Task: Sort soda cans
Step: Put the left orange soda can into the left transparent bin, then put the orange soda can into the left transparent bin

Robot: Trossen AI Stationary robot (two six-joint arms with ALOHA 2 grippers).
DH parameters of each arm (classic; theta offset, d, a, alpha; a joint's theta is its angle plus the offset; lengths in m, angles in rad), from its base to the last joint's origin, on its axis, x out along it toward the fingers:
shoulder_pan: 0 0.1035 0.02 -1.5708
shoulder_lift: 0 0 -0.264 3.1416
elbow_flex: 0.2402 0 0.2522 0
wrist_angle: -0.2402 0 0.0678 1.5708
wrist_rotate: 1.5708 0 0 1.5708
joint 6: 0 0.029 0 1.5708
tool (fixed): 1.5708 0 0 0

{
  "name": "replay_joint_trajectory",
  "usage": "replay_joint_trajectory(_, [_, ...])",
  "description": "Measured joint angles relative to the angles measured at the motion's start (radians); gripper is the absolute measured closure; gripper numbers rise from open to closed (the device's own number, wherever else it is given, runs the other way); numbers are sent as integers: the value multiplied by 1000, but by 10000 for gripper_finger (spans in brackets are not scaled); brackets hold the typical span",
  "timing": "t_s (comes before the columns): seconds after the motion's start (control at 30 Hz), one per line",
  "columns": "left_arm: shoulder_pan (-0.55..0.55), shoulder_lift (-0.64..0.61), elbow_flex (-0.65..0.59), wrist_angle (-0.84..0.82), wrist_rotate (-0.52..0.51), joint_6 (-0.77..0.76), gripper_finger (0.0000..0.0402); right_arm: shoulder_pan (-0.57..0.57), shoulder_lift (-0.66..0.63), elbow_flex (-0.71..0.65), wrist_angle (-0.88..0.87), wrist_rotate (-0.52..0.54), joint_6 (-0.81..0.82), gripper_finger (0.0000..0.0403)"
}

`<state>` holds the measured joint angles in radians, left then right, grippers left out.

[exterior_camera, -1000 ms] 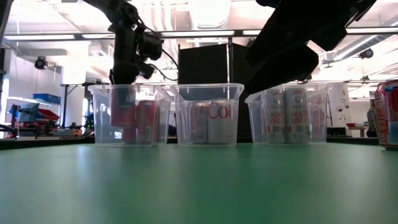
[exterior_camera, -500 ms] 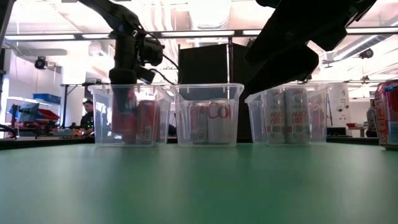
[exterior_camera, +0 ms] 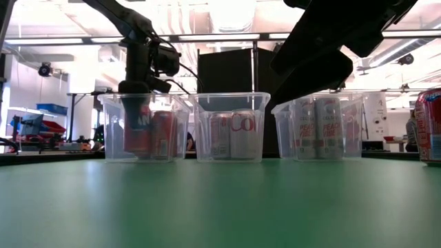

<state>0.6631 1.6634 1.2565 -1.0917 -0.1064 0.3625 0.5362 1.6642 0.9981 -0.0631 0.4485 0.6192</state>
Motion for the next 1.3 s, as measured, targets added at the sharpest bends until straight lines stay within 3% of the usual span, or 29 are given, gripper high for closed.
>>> replay_joint_trajectory(0.13, [-1, 0, 18, 3, -34, -22, 37, 0, 0, 0, 0, 4, -15, 35])
replay_joint_trajectory(0.23, [-1, 0, 32, 8, -52, -38, 20, 0, 0, 5, 0, 22, -37, 35])
replay_joint_trajectory(0.7, [-2, -12, 240, -130, -69, -172, 27, -6, -9, 152, -160, 26, -209, 35])
replay_joint_trajectory(0.87, [-15, -42, 291, -99, -41, -279, 27, -6, -19, 248, -365, 78, -225, 35])
replay_joint_trajectory(1.1, [-117, -160, 220, 69, 78, -396, 27, -2, -65, 347, -683, 188, -228, 35])
replay_joint_trajectory(1.3, [-348, -309, 17, 383, 83, -524, 27, -8, -130, 331, -933, 188, -47, 35])
